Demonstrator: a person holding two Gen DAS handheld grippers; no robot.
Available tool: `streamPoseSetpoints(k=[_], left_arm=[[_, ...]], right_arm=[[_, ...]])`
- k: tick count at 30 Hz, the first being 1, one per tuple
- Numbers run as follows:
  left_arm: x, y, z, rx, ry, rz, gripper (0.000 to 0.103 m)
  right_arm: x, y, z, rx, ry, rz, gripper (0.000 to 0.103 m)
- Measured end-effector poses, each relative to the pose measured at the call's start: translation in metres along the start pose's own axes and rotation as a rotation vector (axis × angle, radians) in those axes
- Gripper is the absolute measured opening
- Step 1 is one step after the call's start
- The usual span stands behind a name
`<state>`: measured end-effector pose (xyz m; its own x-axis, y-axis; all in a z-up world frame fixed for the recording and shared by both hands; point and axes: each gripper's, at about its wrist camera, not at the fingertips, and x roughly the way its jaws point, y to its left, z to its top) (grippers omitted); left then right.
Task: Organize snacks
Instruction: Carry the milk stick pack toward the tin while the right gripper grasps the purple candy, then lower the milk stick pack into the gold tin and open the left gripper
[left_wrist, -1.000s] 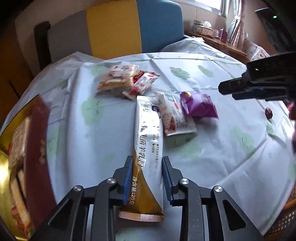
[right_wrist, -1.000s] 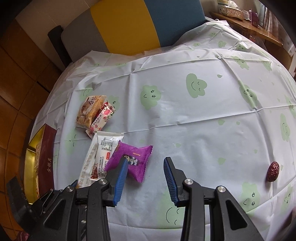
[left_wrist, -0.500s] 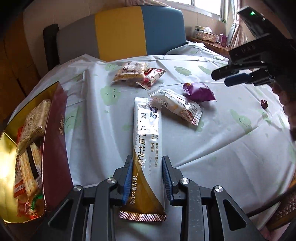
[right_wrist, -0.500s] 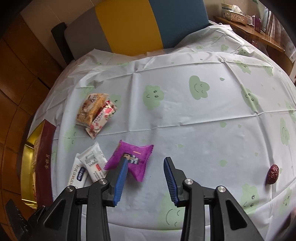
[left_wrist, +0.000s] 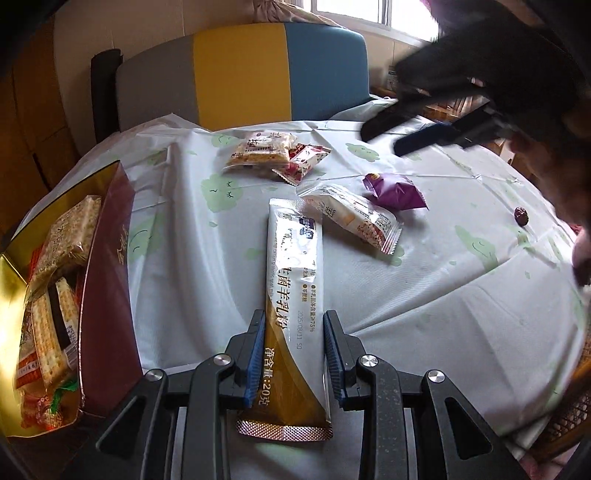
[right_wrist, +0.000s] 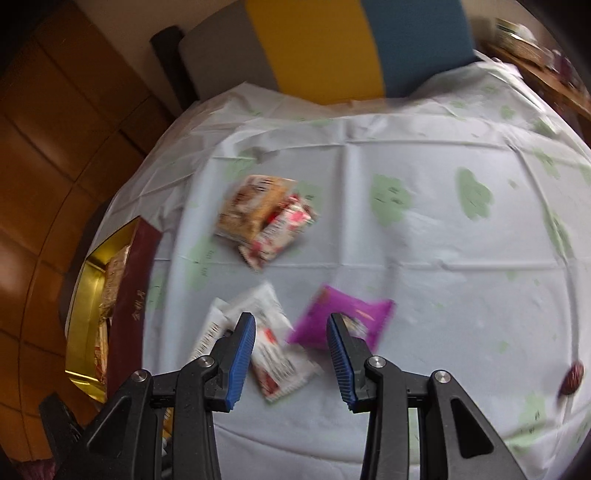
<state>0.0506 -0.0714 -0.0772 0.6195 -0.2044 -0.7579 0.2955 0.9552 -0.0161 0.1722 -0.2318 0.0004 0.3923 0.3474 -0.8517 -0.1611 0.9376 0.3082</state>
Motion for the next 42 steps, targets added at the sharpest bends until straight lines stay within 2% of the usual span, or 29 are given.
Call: streamPoseSetpoints(k=[2, 6, 9, 13, 19, 26, 30, 33, 34, 37, 42], left_arm=[[0.000, 0.000, 0.000, -0.001, -0.004, -0.005, 0.031], [-0.001, 0.003, 0.000, -0.012, -0.009, -0.021, 0.031], [-0.001, 0.005, -0.001, -0.019, -0.012, -0.028, 0.031], [-0.002, 0.005, -0.001, -0.023, -0.017, -0.030, 0.031], [-0.001, 0.005, 0.000, -0.027, -0.010, -0.034, 0.031], [0.000, 0.006, 0.000, -0.029, -0.005, -0.031, 0.031], [0.000, 0.004, 0.001, -0.025, -0.004, -0.023, 0.031], [0.000, 0.006, 0.002, -0.030, 0.003, -0.031, 0.031], [0.001, 0.006, 0.002, -0.032, 0.005, -0.033, 0.031], [0.001, 0.006, 0.002, -0.030, 0.003, -0.030, 0.031], [0.001, 0.004, 0.001, -0.025, 0.002, -0.018, 0.031]], right_arm=[[0.008, 0.010, 0.011, -0.021, 0.007, -0.005, 0.048], [0.022, 0.009, 0.026, 0.011, 0.024, -0.037, 0.048], [0.031, -0.001, 0.023, 0.013, 0.062, -0.079, 0.049], [0.037, -0.014, 0.014, -0.020, 0.107, -0.148, 0.065], [0.044, -0.013, 0.010, -0.116, 0.150, -0.137, 0.071], [0.044, -0.001, 0.008, -0.284, 0.199, -0.161, 0.072], [0.044, -0.003, 0.009, -0.282, 0.203, -0.165, 0.077], [0.054, -0.006, 0.005, -0.264, 0.228, -0.185, 0.074], [0.054, -0.008, 0.004, -0.249, 0.227, -0.197, 0.046], [0.048, -0.012, -0.007, -0.244, 0.228, -0.204, 0.041], [0.031, -0.021, -0.035, -0.206, 0.207, -0.193, 0.040]])
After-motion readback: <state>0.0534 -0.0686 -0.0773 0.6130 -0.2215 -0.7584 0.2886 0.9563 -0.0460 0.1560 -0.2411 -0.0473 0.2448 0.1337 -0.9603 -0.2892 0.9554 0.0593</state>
